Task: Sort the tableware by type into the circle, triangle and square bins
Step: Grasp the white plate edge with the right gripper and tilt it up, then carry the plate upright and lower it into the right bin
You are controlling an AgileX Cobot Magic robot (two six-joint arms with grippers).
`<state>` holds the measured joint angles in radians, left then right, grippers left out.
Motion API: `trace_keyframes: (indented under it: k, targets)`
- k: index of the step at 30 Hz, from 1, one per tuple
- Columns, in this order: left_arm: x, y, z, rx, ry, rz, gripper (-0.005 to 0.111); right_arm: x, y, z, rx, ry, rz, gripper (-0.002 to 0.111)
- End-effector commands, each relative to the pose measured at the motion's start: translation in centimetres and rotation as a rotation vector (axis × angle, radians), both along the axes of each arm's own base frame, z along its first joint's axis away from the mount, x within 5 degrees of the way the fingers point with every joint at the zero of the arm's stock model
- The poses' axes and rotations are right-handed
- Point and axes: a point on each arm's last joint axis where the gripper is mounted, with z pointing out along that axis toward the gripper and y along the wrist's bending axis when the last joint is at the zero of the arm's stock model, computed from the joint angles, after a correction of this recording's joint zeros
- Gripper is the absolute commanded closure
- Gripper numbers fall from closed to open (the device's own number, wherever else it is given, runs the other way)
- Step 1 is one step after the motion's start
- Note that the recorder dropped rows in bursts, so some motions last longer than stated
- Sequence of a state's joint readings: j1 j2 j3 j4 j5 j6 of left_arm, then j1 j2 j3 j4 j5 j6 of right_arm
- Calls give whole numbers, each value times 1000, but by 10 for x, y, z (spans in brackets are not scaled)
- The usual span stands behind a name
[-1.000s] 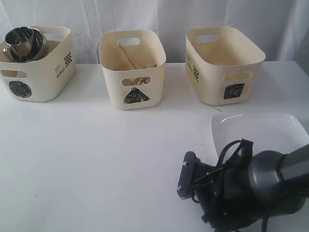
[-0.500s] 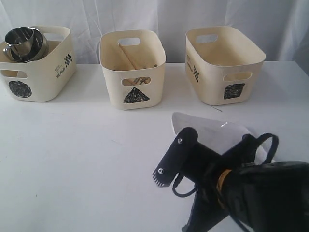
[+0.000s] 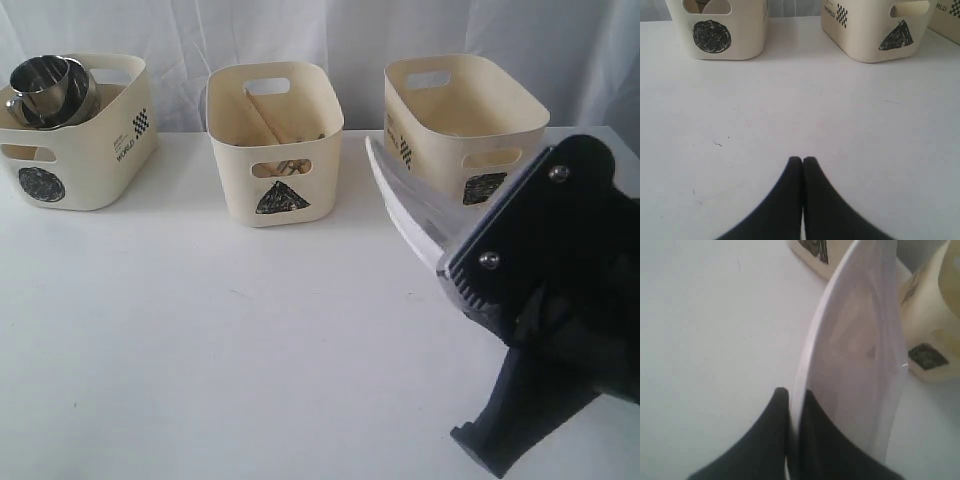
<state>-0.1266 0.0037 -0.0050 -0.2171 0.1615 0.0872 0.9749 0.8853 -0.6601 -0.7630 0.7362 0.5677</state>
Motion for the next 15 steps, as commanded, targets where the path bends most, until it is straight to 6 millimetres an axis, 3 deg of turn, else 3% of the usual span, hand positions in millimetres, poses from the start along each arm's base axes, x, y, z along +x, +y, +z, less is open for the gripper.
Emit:
trace_keyframes:
  k: [1, 9, 15]
  targets:
    - [0, 0, -1, -7, -1, -3, 107, 1, 7, 35, -71, -199, 124, 108]
    - [0, 0, -1, -7, -1, -3, 107, 24, 12, 69, -226, -358, 79, 108]
    - [0, 0, -1, -7, -1, -3, 107, 65, 9, 59, -317, -373, 30, 108]
